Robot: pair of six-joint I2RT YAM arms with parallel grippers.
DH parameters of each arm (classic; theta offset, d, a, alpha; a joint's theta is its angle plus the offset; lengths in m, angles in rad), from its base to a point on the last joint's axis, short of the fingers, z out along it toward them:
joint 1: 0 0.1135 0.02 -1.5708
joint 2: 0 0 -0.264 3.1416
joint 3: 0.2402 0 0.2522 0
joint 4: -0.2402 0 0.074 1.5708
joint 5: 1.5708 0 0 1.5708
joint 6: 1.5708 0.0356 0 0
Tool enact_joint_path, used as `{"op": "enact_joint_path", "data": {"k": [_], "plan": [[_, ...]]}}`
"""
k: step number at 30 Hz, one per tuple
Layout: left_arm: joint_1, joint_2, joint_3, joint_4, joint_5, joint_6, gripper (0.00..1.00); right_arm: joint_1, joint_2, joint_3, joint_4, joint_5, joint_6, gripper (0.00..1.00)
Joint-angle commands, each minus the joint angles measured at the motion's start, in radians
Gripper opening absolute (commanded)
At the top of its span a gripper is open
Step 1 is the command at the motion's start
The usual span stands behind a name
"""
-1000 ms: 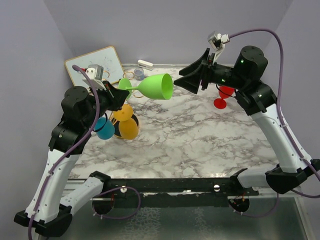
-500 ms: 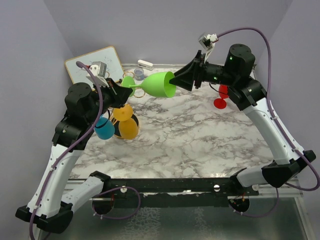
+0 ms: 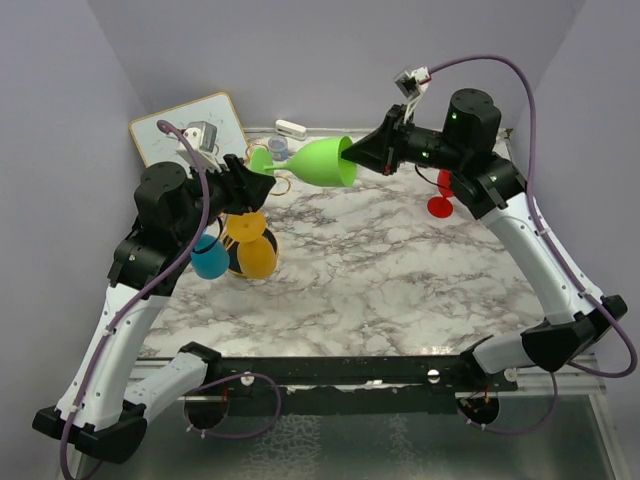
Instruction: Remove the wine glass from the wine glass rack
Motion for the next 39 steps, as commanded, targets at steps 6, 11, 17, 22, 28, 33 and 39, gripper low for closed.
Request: {"op": "enact_joint_path", "data": {"k": [6, 11, 17, 22, 28, 33, 39], "plan": [[0.001, -0.018, -0.004, -0.029, -0.105, 0.003, 0.58, -0.002, -0.131, -0.039, -0.008, 0.406, 0.017, 0.01], [0.001, -0.048, -0.030, -0.022, -0.128, 0.008, 0.58, -0.002, -0.132, -0.012, -0.070, 0.622, -0.010, 0.01], [0.001, -0.067, -0.035, -0.021, -0.122, 0.013, 0.59, -0.020, 0.069, 0.114, -0.239, 0.933, -0.094, 0.01], [0.000, -0.087, -0.025, -0.028, -0.125, 0.024, 0.59, -0.134, 0.197, 0.149, -0.305, 0.839, -0.057, 0.01], [0.001, -0.106, -0.024, -0.040, -0.133, 0.030, 0.59, -0.276, 0.306, 0.181, -0.405, 0.660, 0.074, 0.01], [0.000, -0.106, -0.044, -0.038, -0.139, 0.030, 0.59, -0.278, 0.373, 0.237, -0.571, 0.791, 0.160, 0.01], [0.000, -0.097, -0.054, -0.032, -0.133, 0.028, 0.59, -0.288, 0.467, 0.333, -0.769, 0.946, 0.205, 0.01]]}}
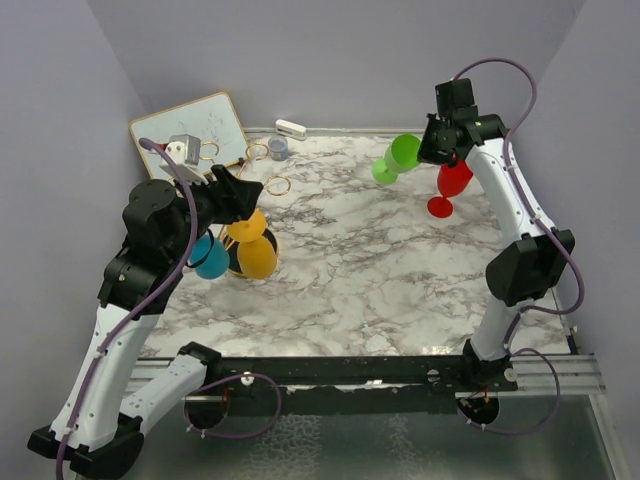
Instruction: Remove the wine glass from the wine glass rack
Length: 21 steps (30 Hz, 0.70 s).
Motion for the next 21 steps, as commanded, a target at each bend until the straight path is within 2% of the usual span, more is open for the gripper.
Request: {"op": "enact_joint_path", "data": {"k": [1, 6, 19, 21], "plan": [[0.001, 0.000, -0.007, -0.001, -0.013, 0.012, 0.59, -0.006, 0.092, 0.093, -0.202, 0.187, 0.081, 0.01], [0.001, -0.005, -0.018, 0.004, -0.011, 0.007, 0.58, -0.019, 0.119, 0.046, -0.201, 0.266, 0.117, 0.01], [0.001, -0.006, -0.022, -0.014, -0.022, 0.009, 0.59, -0.034, 0.154, -0.018, -0.161, 0.251, 0.134, 0.01], [0.001, -0.004, -0.024, -0.013, -0.021, 0.007, 0.59, -0.034, 0.156, -0.016, -0.160, 0.249, 0.130, 0.05]]}}
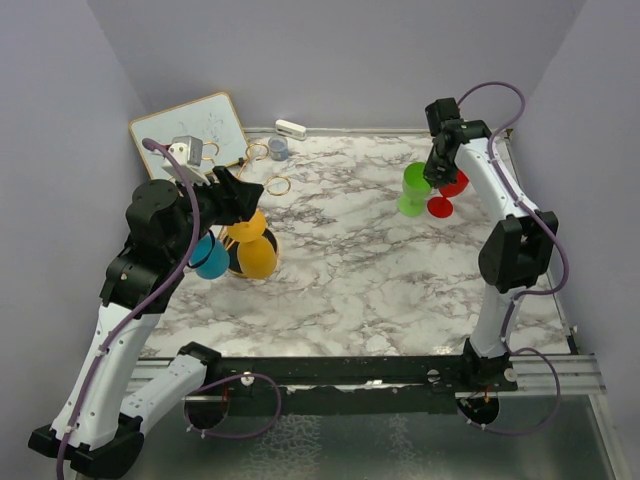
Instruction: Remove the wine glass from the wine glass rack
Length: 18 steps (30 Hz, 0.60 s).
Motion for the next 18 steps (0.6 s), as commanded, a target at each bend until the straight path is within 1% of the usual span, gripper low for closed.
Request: {"op": "enact_joint_path", "data": {"k": [1, 2, 5, 6, 7, 9, 14, 16, 18], "plan": [[0.001, -0.008, -0.011, -0.006, -0.018, 0.006, 0.59, -0.007, 0.020, 0.002, 0.011, 0.027, 0.014, 0.08], [0.001, -0.007, -0.012, -0.004, -0.017, 0.006, 0.59, -0.007, 0.018, 0.001, 0.014, 0.028, 0.015, 0.13], [0.001, -0.006, -0.015, -0.002, -0.016, 0.003, 0.59, -0.007, 0.007, 0.003, 0.023, 0.014, 0.011, 0.24], [0.001, -0.007, -0.016, -0.002, -0.016, 0.000, 0.59, -0.007, 0.000, 0.003, 0.027, 0.010, 0.008, 0.34], [0.001, -0.008, -0.018, -0.001, -0.017, 0.000, 0.59, -0.007, -0.008, 0.005, 0.030, 0.006, 0.005, 0.42], [0.001, -0.010, -0.020, 0.001, -0.017, -0.004, 0.59, -0.007, -0.033, 0.008, 0.035, 0.003, 0.003, 0.48], [0.001, -0.016, -0.027, 0.006, -0.022, -0.008, 0.59, -0.007, -0.140, 0.000, 0.077, -0.055, -0.032, 0.55], [0.001, -0.019, -0.034, 0.006, -0.031, -0.009, 0.59, -0.006, -0.205, -0.028, 0.126, -0.147, -0.062, 0.60], [0.001, -0.027, -0.045, 0.014, -0.039, -0.012, 0.59, 0.000, -0.289, -0.085, 0.210, -0.276, -0.088, 0.66]]}}
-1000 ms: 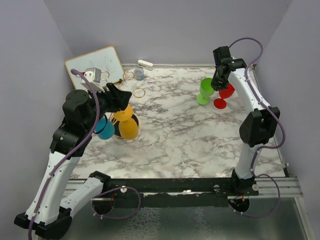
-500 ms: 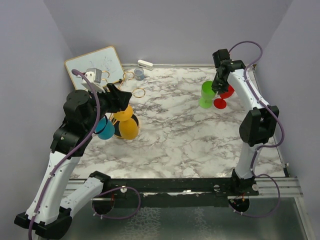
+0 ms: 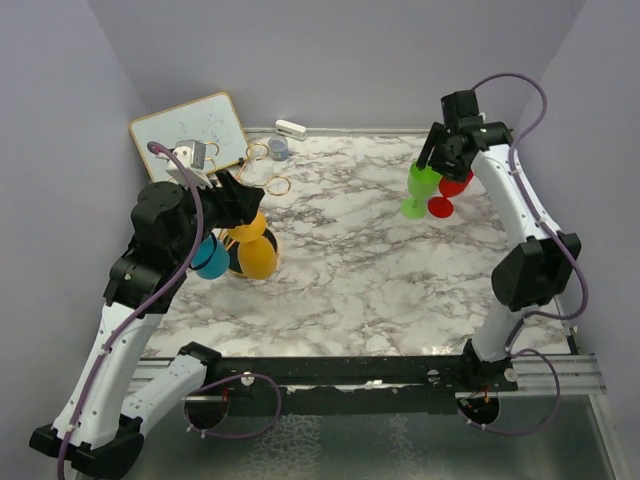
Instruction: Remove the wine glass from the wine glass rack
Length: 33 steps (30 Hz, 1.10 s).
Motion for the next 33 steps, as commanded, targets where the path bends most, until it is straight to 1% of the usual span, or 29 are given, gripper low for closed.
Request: {"op": "enact_joint_path", "data": {"k": [1, 3, 6, 9, 12, 14, 15, 21, 26, 33], "plan": [[0.001, -0.027, -0.024, 0.017, -0.040, -0.012, 0.59, 0.006, -0.243, -0.101, 0.212, -0.280, -0.066, 0.68], [0.001, -0.034, -0.031, 0.024, -0.048, -0.013, 0.59, 0.023, -0.327, -0.197, 0.314, -0.415, -0.054, 0.69], [0.001, -0.045, -0.037, 0.027, -0.055, -0.017, 0.59, 0.081, -0.377, -0.240, 0.387, -0.586, -0.030, 0.68], [0.000, -0.064, -0.042, 0.027, -0.068, -0.015, 0.59, 0.197, -0.374, -0.253, 0.449, -0.732, -0.025, 0.65], [0.000, -0.098, -0.048, 0.025, -0.085, -0.014, 0.59, 0.335, -0.368, -0.270, 0.536, -0.807, -0.006, 0.63], [0.000, -0.122, -0.046, 0.018, -0.096, -0.014, 0.59, 0.404, -0.364, -0.295, 0.594, -0.839, 0.028, 0.63], [0.001, -0.135, -0.045, 0.014, -0.100, -0.014, 0.59, 0.421, -0.365, -0.314, 0.643, -0.861, 0.047, 0.63], [0.001, -0.216, -0.043, -0.009, -0.146, -0.022, 0.59, 0.516, -0.339, -0.378, 0.797, -0.934, 0.153, 0.57], [0.000, -0.269, -0.066, -0.022, -0.167, -0.035, 0.59, 0.576, -0.283, -0.345, 0.813, -0.923, 0.165, 0.56], [0.000, -0.274, -0.066, -0.053, -0.164, -0.041, 0.59, 0.611, -0.221, -0.305, 0.811, -0.895, 0.174, 0.54]]}}
